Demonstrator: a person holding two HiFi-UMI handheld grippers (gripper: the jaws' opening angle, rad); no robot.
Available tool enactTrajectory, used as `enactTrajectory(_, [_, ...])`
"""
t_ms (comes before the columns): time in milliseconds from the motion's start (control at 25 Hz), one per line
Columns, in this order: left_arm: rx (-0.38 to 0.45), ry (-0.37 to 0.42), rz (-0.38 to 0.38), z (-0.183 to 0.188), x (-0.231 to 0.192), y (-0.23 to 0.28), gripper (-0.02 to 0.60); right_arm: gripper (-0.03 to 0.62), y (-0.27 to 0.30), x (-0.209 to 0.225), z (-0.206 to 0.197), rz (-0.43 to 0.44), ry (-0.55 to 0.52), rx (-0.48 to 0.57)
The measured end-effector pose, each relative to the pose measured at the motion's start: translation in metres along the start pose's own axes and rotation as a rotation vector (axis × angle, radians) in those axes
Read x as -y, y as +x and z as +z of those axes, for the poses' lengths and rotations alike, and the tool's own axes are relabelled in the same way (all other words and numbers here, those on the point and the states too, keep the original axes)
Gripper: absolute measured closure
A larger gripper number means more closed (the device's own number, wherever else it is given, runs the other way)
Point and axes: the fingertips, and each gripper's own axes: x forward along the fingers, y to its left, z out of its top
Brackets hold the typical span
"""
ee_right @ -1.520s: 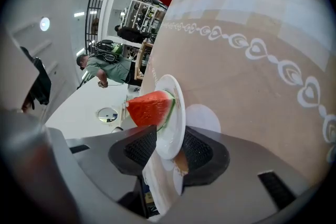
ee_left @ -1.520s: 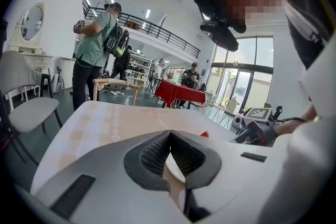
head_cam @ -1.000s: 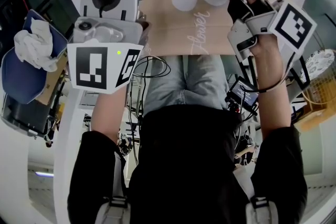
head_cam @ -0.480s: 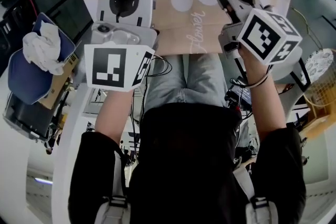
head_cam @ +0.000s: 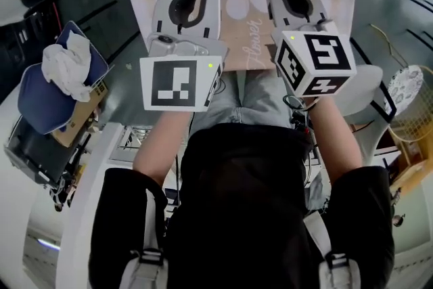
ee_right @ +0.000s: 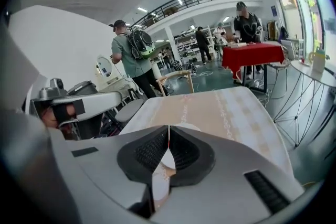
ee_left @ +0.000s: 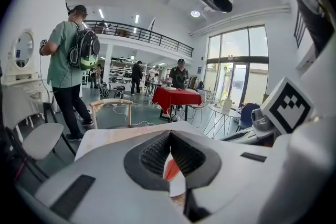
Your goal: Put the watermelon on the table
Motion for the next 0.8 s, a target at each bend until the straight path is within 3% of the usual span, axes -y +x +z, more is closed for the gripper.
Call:
enactTrajectory(360, [-0.011, 0.023, 0.028, 0.030, 0.012, -0.026, 0.574, 0.576, -0.039, -0.043, 0.043, -0.018, -0.145, 0.095])
enactTrajectory(800, [0.009, 0.049, -0.020, 0.069, 0.025, -0.064, 0.574, 0.576, -0.096, -0.053, 0.094, -0.080, -0.166, 0.219])
